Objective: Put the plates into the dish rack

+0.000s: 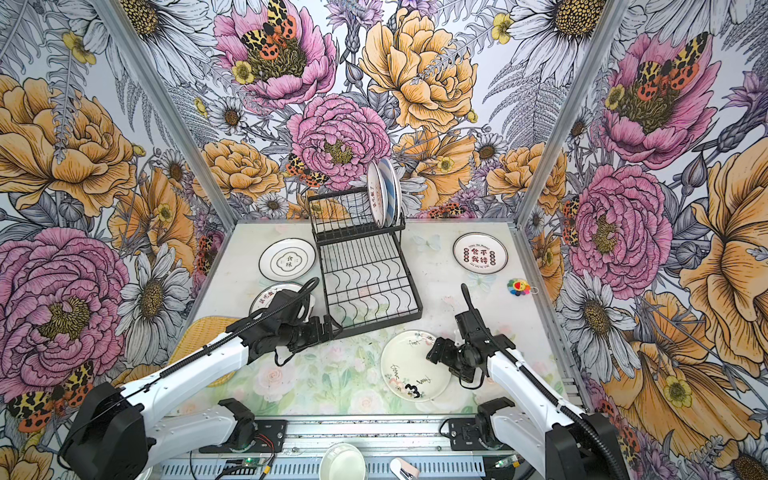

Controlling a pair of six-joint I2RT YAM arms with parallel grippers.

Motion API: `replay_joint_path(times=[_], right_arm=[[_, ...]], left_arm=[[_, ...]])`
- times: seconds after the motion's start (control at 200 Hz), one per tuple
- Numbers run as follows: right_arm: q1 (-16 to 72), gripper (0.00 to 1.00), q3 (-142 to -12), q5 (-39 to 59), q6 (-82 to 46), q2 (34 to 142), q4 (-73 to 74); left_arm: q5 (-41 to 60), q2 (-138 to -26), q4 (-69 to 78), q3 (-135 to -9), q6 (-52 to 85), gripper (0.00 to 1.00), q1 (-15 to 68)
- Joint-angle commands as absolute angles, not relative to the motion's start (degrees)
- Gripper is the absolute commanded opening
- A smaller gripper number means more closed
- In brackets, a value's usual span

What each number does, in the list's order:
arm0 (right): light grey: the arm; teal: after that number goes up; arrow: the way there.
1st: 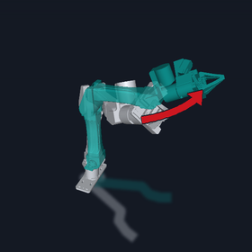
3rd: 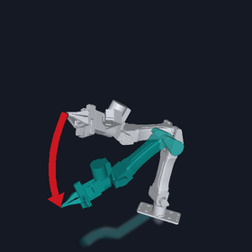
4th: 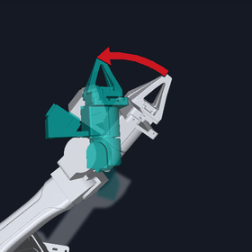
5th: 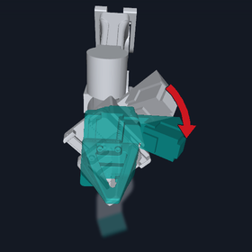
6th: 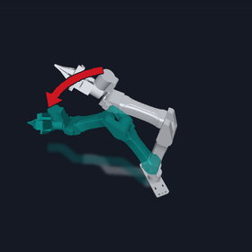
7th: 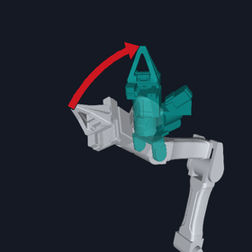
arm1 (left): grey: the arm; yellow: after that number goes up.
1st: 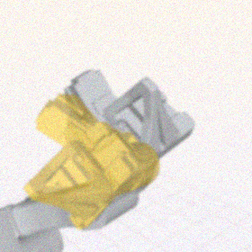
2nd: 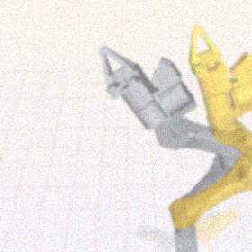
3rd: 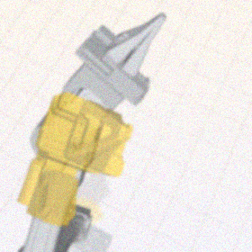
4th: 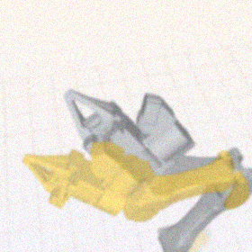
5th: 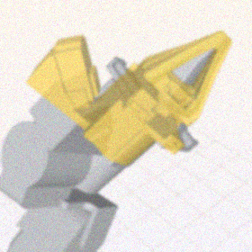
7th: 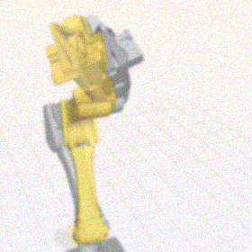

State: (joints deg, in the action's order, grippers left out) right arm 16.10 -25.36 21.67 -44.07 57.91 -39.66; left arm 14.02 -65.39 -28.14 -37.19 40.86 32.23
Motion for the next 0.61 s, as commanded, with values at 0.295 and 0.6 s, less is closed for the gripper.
replay_joint_path(times=[0.295,0.6], right_arm=[[27.2,0.85,-34.5,23.2,-40.3,73.7,-30.7],[35.0,0.84,-38.8,23.4,-39.8,79.5,-27.8]], left_arm=[[18.1,-68.5,-26.5,-38.5,38.1,0.99,34.5],[19.0,-69.0,-26.6,-37.5,38.6,0.99,36.3]])
